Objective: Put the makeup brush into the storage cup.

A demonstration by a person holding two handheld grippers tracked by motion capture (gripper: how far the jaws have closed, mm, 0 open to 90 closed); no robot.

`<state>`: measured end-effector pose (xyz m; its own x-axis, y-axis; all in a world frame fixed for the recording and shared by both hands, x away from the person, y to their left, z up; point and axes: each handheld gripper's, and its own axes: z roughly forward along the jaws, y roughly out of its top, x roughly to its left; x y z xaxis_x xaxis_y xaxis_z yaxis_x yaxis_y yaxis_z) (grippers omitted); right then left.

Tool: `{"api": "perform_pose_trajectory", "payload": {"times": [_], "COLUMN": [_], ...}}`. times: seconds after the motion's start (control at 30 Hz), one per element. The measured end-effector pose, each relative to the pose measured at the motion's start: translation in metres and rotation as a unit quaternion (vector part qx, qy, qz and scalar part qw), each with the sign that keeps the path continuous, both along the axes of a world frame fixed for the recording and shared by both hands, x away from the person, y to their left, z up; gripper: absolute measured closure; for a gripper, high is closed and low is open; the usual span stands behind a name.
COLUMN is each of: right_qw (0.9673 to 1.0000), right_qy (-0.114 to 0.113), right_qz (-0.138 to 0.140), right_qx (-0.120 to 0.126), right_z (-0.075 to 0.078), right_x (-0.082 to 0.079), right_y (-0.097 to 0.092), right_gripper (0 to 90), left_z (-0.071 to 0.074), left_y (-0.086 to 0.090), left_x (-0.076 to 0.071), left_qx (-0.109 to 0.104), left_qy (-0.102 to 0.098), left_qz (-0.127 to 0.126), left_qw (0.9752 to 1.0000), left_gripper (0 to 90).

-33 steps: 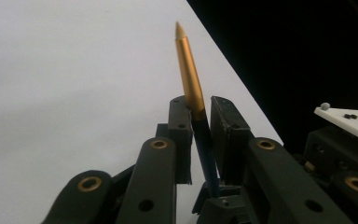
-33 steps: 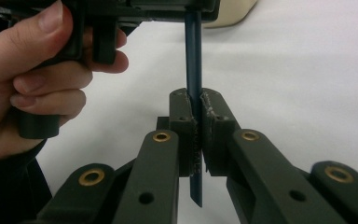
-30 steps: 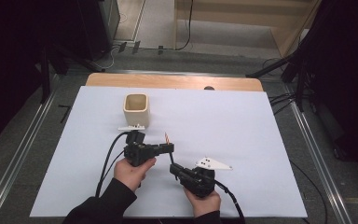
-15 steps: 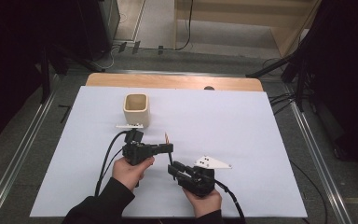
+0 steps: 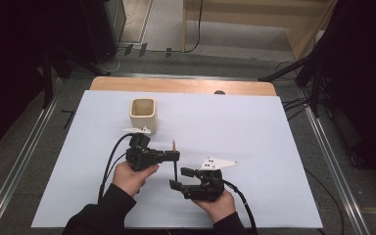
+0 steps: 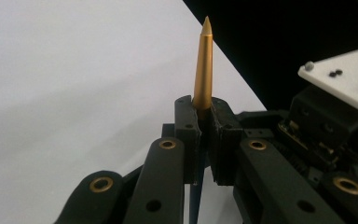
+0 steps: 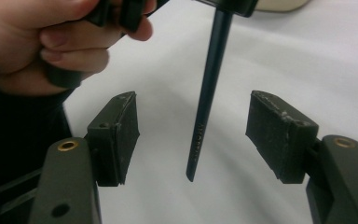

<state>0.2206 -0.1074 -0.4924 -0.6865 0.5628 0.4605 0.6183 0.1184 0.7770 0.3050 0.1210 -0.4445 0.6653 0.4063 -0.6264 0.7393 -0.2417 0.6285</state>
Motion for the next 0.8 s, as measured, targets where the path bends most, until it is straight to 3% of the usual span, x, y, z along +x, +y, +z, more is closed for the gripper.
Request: {"api": "perform_pose_trajectory", "payload": {"times": [0.13,0.3,0.53,0.7,0.8], "right_qw": [0.9996,0.9985,0.9966,0.9927,0.9906], "right_qy": [0.006,0.010,-0.001,-0.022,-0.023], "right_qz": [0.028,0.052,0.083,0.110,0.123], "right_qx": [-0.001,0.016,-0.005,-0.043,-0.056], "right_z": [0.004,0.009,0.013,0.015,0.015], "right_x": [0.008,0.015,0.020,0.021,0.022], "right_y": [-0.001,-0.002,0.000,-0.003,-0.007], "right_gripper": [28.4,27.3,27.5,26.7,26.7], "left_z": [0.003,0.005,0.010,0.013,0.014], "left_y": [0.000,0.002,0.005,0.006,0.006], "left_x": [0.001,0.002,0.003,0.004,0.004], "left_qx": [0.006,0.007,0.016,0.029,0.032], "left_qy": [-0.013,-0.015,-0.033,-0.046,-0.047], "left_qz": [-0.020,-0.041,-0.065,-0.080,-0.087], "left_qw": [0.9997,0.9990,0.9972,0.9953,0.9946], "left_gripper": [83.9,83.9,83.9,83.8,83.8]}}
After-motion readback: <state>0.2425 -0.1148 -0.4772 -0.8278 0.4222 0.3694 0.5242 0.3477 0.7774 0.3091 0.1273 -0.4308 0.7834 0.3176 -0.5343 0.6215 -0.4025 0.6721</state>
